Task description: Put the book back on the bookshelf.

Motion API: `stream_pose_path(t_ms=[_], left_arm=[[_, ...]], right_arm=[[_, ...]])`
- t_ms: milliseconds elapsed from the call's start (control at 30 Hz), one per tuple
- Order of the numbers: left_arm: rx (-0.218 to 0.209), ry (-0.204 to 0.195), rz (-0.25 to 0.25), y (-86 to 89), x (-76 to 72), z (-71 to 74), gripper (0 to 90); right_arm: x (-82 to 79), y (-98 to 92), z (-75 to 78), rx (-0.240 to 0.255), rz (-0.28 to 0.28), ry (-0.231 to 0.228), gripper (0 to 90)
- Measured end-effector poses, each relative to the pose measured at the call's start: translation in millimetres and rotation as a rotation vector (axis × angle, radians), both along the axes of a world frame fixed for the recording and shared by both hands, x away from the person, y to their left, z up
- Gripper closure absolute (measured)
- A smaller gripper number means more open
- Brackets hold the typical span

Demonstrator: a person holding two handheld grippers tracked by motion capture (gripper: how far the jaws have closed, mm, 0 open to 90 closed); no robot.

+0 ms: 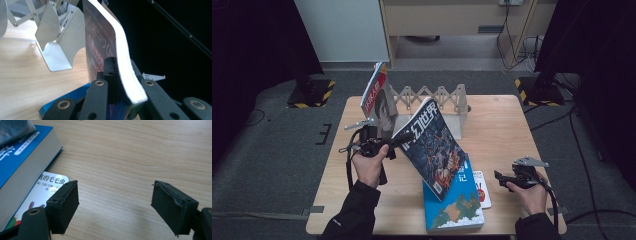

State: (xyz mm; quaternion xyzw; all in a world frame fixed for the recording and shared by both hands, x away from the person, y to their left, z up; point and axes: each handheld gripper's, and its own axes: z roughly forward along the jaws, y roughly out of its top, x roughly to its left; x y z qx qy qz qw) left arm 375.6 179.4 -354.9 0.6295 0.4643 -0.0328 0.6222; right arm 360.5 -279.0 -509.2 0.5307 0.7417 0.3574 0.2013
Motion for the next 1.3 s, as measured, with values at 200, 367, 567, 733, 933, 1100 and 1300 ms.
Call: stream_pose_path(t_ms=[200, 367, 567, 733, 933, 1100, 1300], left_arm=[[0.042, -0.042, 0.045, 6.4, 2.8, 19.6, 81.6], [0.057, -0.071, 0.074, 14.3, 4.3, 31.7, 81.7], [0.058, -0.094, 0.105, 24.7, 8.1, 44.3, 81.7], [0.078, -0.106, 0.139, 32.9, 11.8, 52.4, 81.7], [0.115, -0.128, 0.192, 42.3, 18.9, 64.3, 81.7], [0.124, -0.141, 0.227, 52.3, 22.1, 73.5, 81.6], [0.160, -0.157, 0.264, 62.5, 24.9, 85.1, 81.7]], right_arm=[[2.7, -5.1, -4.5, -0.023, -0.002, 0.016, 20.3], [5.4, -9.0, -11.0, -0.042, -0.009, 0.037, 17.5], [6.9, -12.3, -15.3, -0.064, -0.006, 0.054, 17.1], [7.2, -13.4, -18.8, -0.078, -0.004, 0.076, 16.4], [7.9, -13.1, -21.3, -0.092, -0.005, 0.083, 13.4], [7.9, -12.9, -22.4, -0.094, -0.004, 0.080, 10.7], [8.1, -11.2, -25.2, -0.104, 0.016, 0.070, 4.7]])
